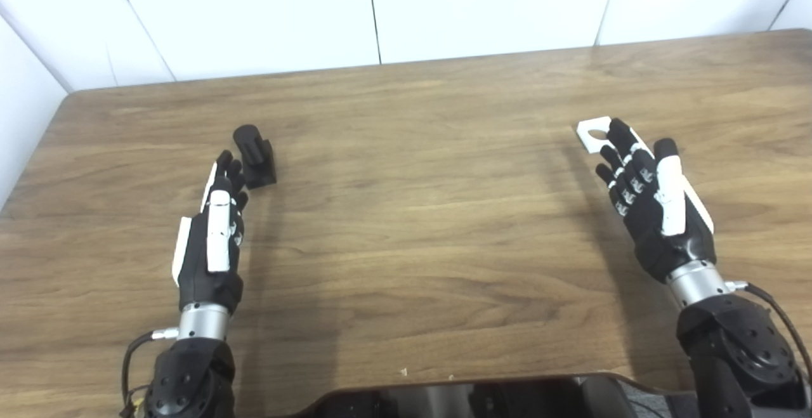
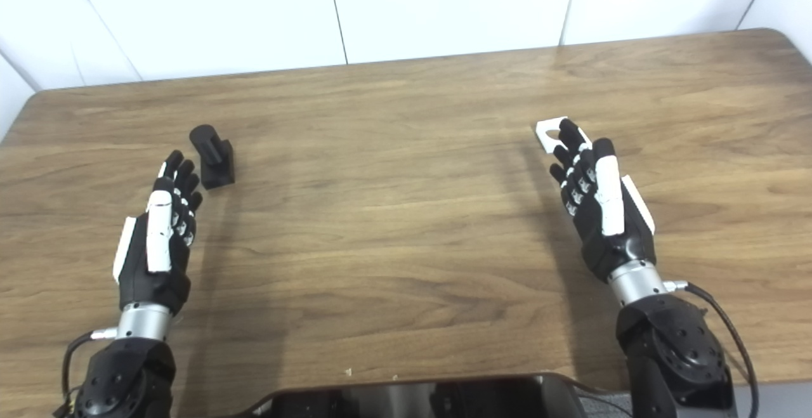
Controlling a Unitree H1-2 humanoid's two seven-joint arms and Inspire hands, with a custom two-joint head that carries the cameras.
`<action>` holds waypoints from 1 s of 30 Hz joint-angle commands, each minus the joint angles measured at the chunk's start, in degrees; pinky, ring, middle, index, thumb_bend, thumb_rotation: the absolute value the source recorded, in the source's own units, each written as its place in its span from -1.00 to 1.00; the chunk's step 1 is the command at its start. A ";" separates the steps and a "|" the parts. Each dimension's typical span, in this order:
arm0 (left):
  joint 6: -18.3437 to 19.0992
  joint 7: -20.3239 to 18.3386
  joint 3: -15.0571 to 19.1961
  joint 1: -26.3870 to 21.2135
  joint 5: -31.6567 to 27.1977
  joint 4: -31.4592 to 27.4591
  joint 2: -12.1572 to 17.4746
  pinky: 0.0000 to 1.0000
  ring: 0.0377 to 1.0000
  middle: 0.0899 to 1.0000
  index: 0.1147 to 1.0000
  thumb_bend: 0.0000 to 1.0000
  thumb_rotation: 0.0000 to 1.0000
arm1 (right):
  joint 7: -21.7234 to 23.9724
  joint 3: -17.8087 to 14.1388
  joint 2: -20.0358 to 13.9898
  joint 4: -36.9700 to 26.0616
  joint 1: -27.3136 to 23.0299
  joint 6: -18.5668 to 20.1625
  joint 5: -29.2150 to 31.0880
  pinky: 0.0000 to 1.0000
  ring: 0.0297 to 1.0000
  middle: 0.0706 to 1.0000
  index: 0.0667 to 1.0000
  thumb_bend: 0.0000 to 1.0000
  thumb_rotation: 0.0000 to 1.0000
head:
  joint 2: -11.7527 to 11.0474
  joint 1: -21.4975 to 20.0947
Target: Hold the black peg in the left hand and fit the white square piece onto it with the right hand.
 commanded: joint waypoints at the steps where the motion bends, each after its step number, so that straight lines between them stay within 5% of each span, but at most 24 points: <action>1: -1.22 -0.23 0.06 -0.89 0.18 -1.36 1.04 1.00 1.00 1.00 1.00 -0.15 1.00 | 0.45 -0.23 0.43 -0.51 -0.47 -2.59 0.98 0.98 1.00 1.00 0.91 0.17 1.00 | -0.02 0.01; 17: -1.56 0.25 -0.33 -1.11 1.79 -1.02 0.97 1.00 1.00 1.00 1.00 -0.18 1.00 | 0.63 -0.25 0.13 -0.18 -0.66 -2.88 1.12 1.00 1.00 1.00 0.91 0.17 1.00 | -0.36 0.37; 19: -1.10 1.64 -1.36 -1.13 7.09 -1.21 1.59 1.00 1.00 1.00 1.00 -0.13 1.00 | 0.65 -0.17 0.03 -0.13 -0.67 -2.82 1.04 0.98 1.00 1.00 0.91 0.18 1.00 | -0.32 0.56; 22: 0.30 6.08 -4.00 -1.20 23.01 -1.81 2.52 0.93 0.95 0.94 0.90 0.01 0.88 | 0.79 -0.32 0.04 0.49 -0.84 -2.85 1.42 0.97 1.00 1.00 0.91 0.19 1.00 | -0.54 0.95; 30: 6.52 6.74 -6.06 -3.67 37.30 -3.64 1.75 0.99 1.00 1.00 1.00 0.12 0.66 | 1.65 -0.23 -0.45 2.30 -0.74 -3.67 1.82 0.97 1.00 1.00 0.89 0.23 1.00 | -1.99 2.24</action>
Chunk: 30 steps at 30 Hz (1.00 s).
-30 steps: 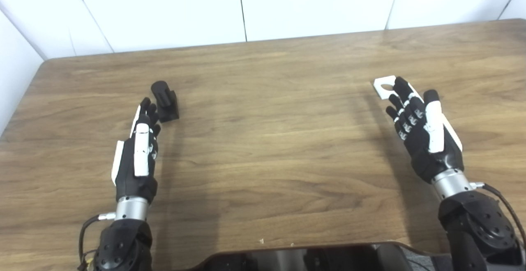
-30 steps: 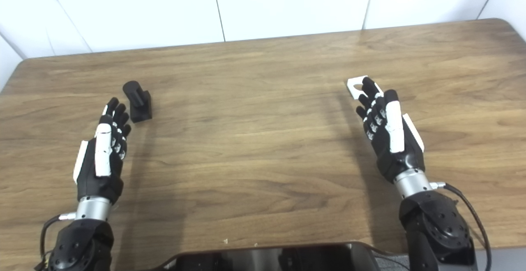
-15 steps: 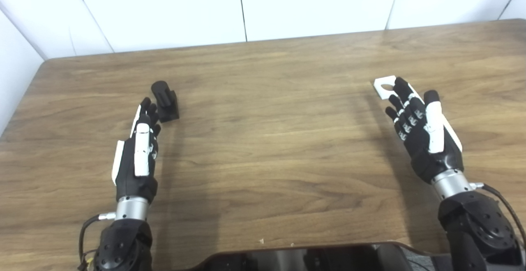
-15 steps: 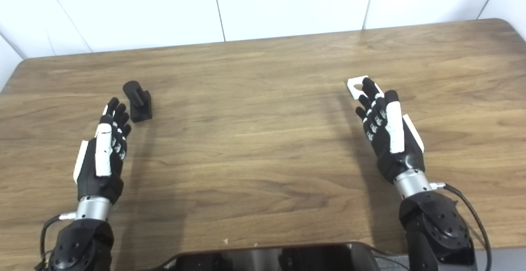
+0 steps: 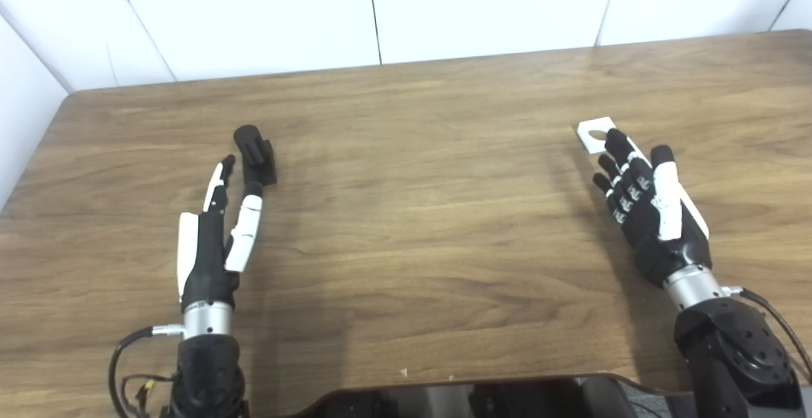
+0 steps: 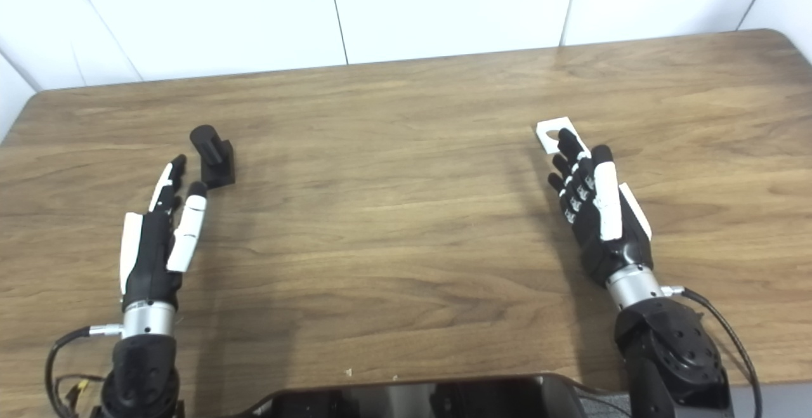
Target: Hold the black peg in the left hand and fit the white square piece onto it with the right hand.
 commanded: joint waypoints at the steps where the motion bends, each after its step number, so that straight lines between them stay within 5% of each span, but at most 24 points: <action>1: 1.84 0.38 -0.12 -2.99 3.49 -2.37 0.88 0.99 1.00 1.00 1.00 0.14 0.63 | 1.36 -0.11 -0.31 -0.59 -0.99 -3.45 0.80 0.97 1.00 1.00 0.89 0.22 1.00 | -0.04 0.24; 9: 6.09 0.18 -0.37 -6.33 7.10 -0.74 0.73 1.00 1.00 1.00 1.00 0.23 0.40 | 1.57 0.05 -1.08 0.28 -1.30 -4.45 -0.82 0.92 1.00 0.99 0.88 0.25 1.00 | -0.49 0.40; 17: 9.90 0.78 -0.82 -9.51 13.55 2.20 0.61 0.85 1.00 1.00 0.95 0.44 0.38 | 1.49 0.04 -0.81 0.29 -0.98 -4.78 -1.10 0.79 1.00 0.98 0.87 0.27 1.00 | -0.94 0.37; 30: 10.24 -0.79 1.98 -14.88 22.28 9.12 -0.73 0.82 1.00 1.00 0.76 0.52 0.17 | 1.37 0.38 -0.82 -0.26 0.14 -5.23 -2.07 0.75 0.99 0.98 0.89 0.25 1.00 | -1.80 1.15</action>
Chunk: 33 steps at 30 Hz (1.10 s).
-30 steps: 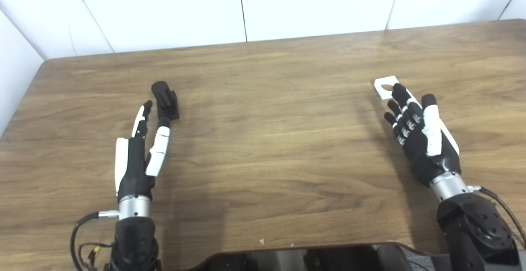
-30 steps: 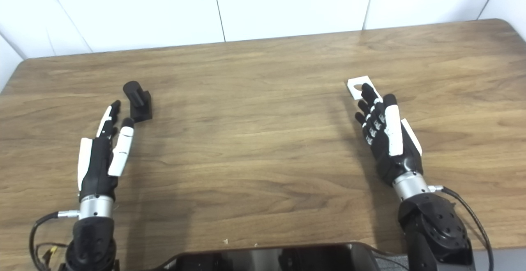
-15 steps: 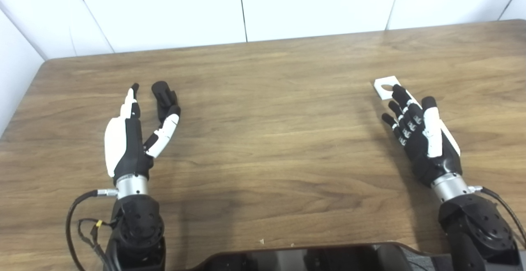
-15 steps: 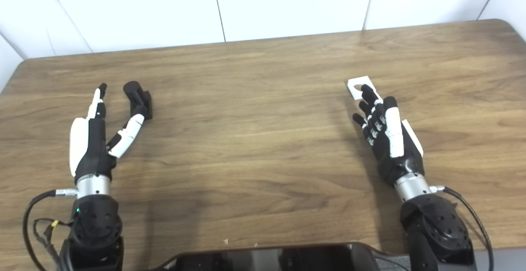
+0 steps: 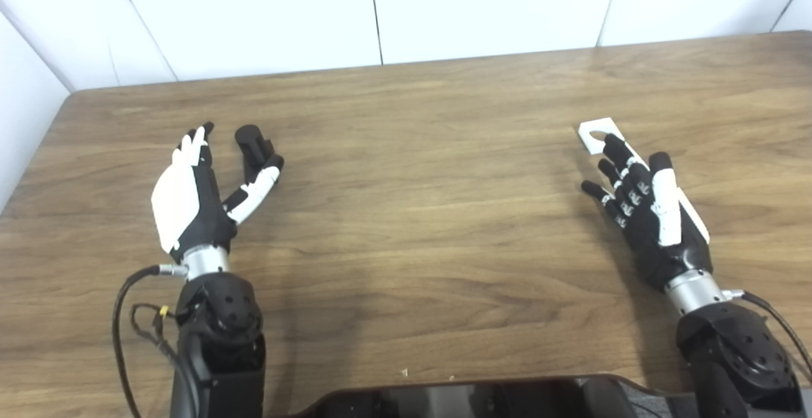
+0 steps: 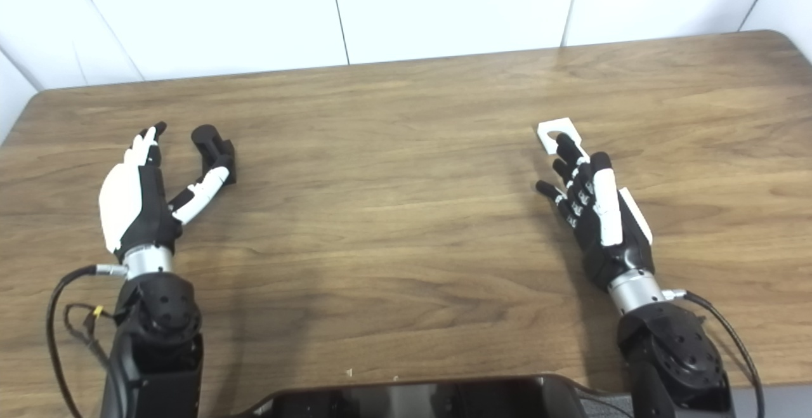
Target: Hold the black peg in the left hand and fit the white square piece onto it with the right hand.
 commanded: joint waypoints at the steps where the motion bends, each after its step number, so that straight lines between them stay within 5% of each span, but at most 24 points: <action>1: -0.19 0.73 0.43 -2.91 2.26 0.63 0.23 0.87 1.00 1.00 0.73 0.51 0.14 | 0.49 -0.16 -0.38 -1.38 -0.46 -3.14 0.00 0.76 0.99 0.98 0.89 0.25 1.00 | -0.51 0.80; 20: -0.18 2.13 1.20 -9.47 5.29 13.18 -0.36 1.00 1.00 0.93 0.43 0.54 -0.02 | 1.39 -0.41 -1.45 0.26 0.77 -4.90 -0.18 0.81 1.00 0.98 0.88 0.29 1.00 | -1.25 2.20; 33: -0.18 2.57 1.81 -11.68 5.96 18.46 -0.47 0.97 1.00 0.91 0.42 0.51 -0.05 | 1.90 -0.10 -2.18 0.13 1.35 -5.91 -0.10 0.82 1.00 1.00 0.88 0.33 1.00 | -1.54 2.35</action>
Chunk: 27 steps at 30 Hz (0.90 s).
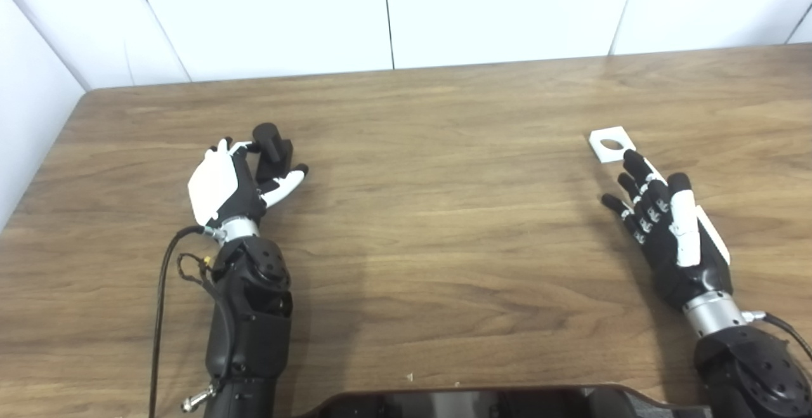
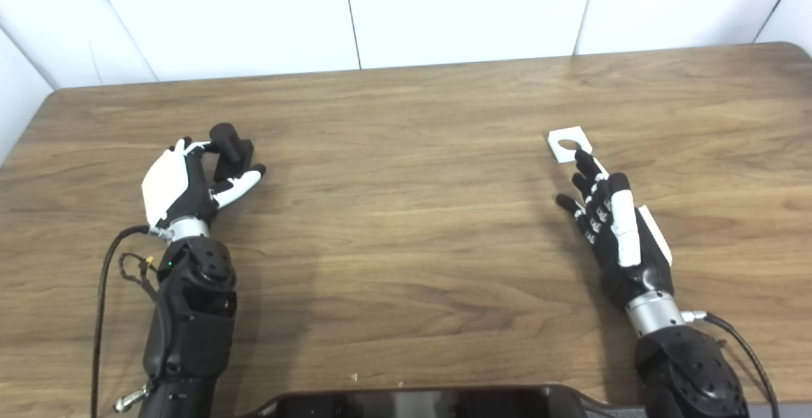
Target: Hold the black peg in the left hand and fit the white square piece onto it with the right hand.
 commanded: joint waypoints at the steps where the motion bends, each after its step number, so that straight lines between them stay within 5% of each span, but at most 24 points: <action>1: -0.22 1.44 -0.03 -2.70 1.35 0.42 0.96 0.97 1.00 0.91 0.43 0.51 -0.04 | 0.76 -0.04 -0.69 -1.08 -0.28 -1.59 0.32 0.82 1.00 1.00 0.88 0.34 1.00 | -0.01 0.08; 9: -0.24 2.17 -0.92 -2.68 0.57 0.90 1.51 0.93 1.00 0.90 0.40 0.48 -0.08 | 1.48 -0.18 -1.04 -1.57 0.02 -1.78 1.01 0.84 1.00 1.00 0.89 0.35 1.00 | -0.02 0.33; 20: -1.27 4.86 -2.84 -1.41 -4.81 -0.18 3.16 0.79 1.00 0.88 0.16 0.31 -0.84 | 1.88 -0.42 -1.06 -1.61 0.37 -1.84 1.98 0.85 1.00 0.99 0.90 0.37 1.00 | 0.02 0.36; 22: -1.69 5.83 -2.99 -1.22 -6.01 -0.10 3.31 0.73 1.00 0.85 -0.08 0.09 -0.88 | 1.87 -0.52 -1.07 -1.66 0.34 -1.73 2.12 0.85 1.00 0.99 0.90 0.37 1.00 | 0.13 0.29; 27: -1.94 7.31 -4.01 -0.88 -7.83 -0.05 3.93 0.68 1.00 0.81 -0.15 0.03 -0.91 | 1.86 -0.72 -1.15 -1.89 0.26 -1.39 2.53 0.84 1.00 0.98 0.89 0.36 1.00 | 0.16 0.27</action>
